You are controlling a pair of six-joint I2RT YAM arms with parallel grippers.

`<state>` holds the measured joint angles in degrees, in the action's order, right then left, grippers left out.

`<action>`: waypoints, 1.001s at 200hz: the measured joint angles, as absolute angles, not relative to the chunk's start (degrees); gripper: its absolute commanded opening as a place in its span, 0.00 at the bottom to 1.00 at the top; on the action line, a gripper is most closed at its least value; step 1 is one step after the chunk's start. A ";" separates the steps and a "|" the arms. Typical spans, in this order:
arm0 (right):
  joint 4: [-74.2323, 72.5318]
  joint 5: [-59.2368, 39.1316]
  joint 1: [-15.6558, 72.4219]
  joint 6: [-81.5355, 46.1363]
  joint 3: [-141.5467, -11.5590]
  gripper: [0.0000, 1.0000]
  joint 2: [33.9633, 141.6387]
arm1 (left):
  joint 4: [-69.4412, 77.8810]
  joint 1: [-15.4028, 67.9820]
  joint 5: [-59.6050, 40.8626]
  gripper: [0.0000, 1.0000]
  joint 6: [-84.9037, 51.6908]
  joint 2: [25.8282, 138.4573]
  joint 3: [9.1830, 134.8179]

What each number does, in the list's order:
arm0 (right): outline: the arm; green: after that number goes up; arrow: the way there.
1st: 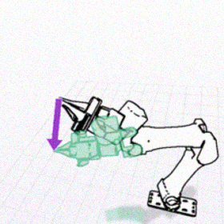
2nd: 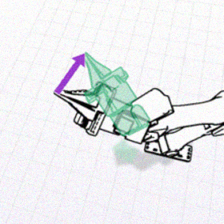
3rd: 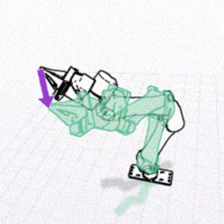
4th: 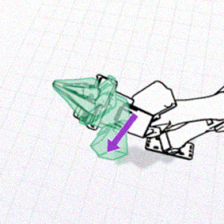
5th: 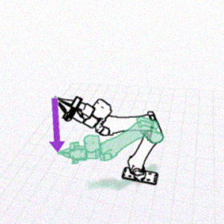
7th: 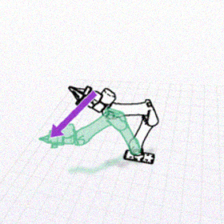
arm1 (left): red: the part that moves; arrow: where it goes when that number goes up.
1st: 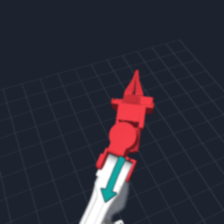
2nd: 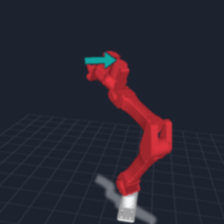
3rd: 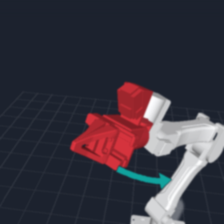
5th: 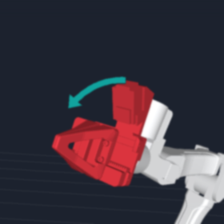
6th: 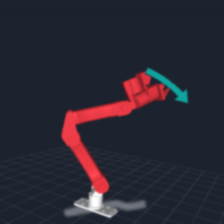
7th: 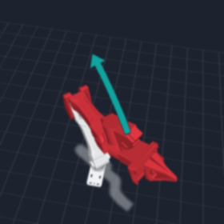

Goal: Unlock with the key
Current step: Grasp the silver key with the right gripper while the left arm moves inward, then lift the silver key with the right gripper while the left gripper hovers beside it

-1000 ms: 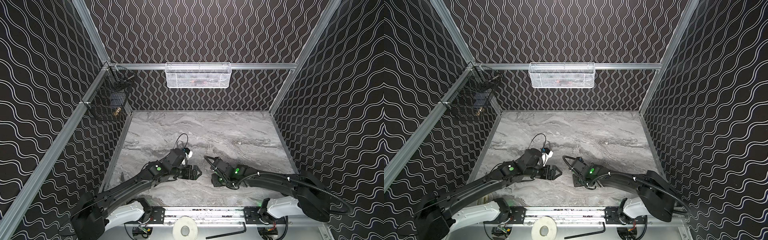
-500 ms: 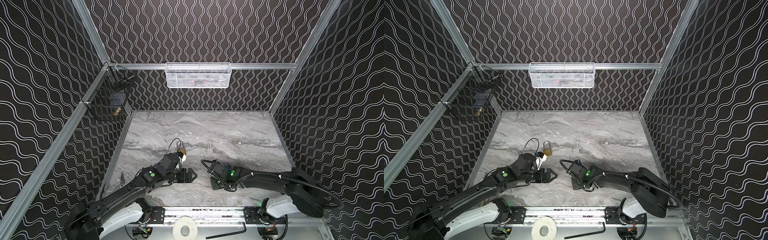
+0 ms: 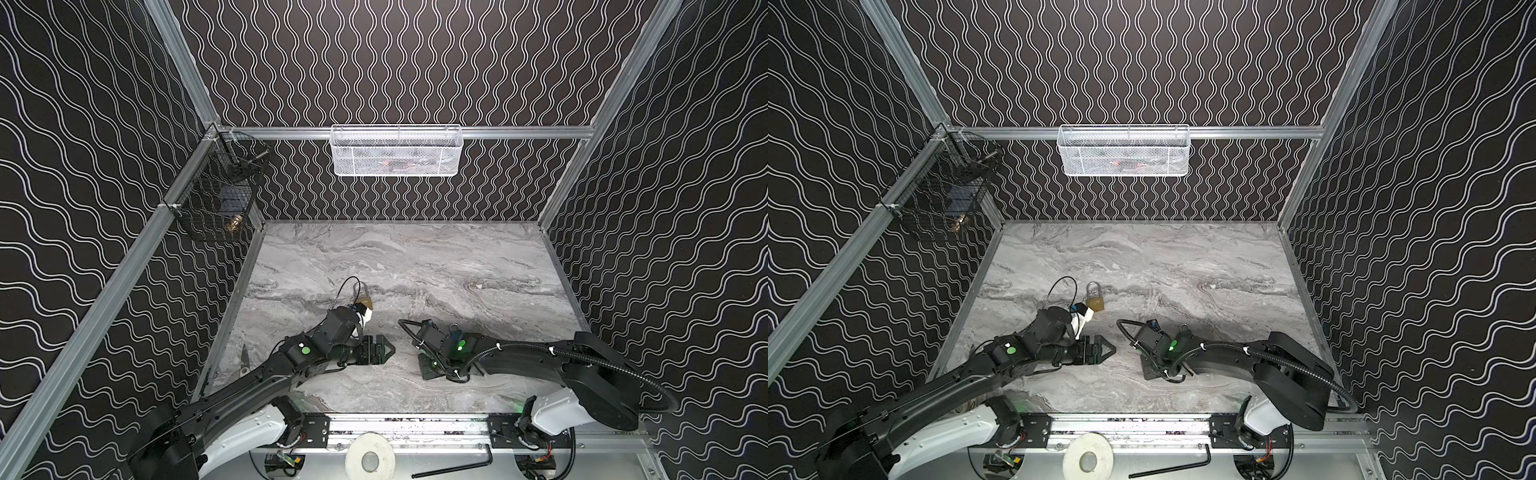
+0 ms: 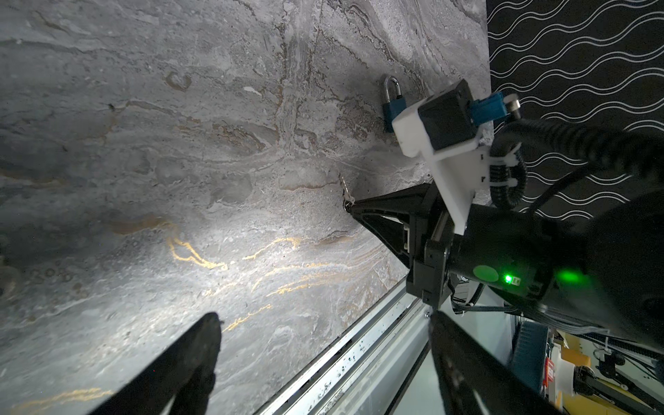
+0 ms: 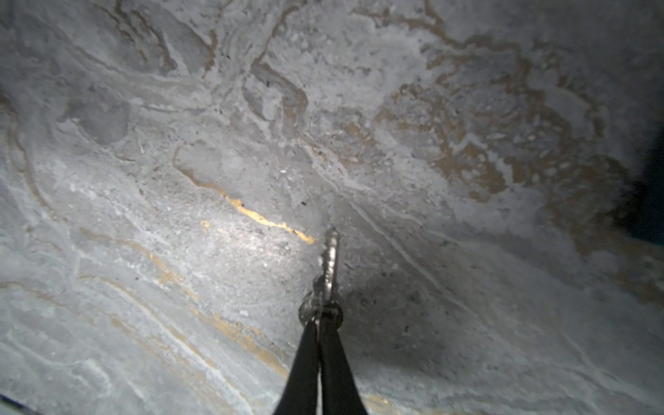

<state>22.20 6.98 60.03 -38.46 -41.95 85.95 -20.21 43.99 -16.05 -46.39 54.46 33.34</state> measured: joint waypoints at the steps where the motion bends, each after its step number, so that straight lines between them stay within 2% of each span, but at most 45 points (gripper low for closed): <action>1: 22.15 6.98 60.03 -38.41 -42.00 0.00 85.95 | -20.21 43.99 -16.05 0.92 -46.39 54.46 33.34; 76: 21.78 8.69 59.96 -36.38 -41.74 0.00 82.21 | -16.29 42.98 -14.44 0.93 -51.57 55.90 31.46; 102: 23.24 10.37 59.72 -34.70 -43.11 0.00 80.95 | -8.84 42.98 -13.69 0.93 -59.29 55.70 26.65; 143: 25.96 11.94 58.81 -31.38 -47.00 0.00 80.29 | 1.96 44.31 -11.11 0.91 -70.28 56.51 26.24; 200: 28.40 13.78 57.52 -27.79 -52.82 0.00 80.03 | 25.87 45.01 -9.93 0.87 -88.64 65.76 20.95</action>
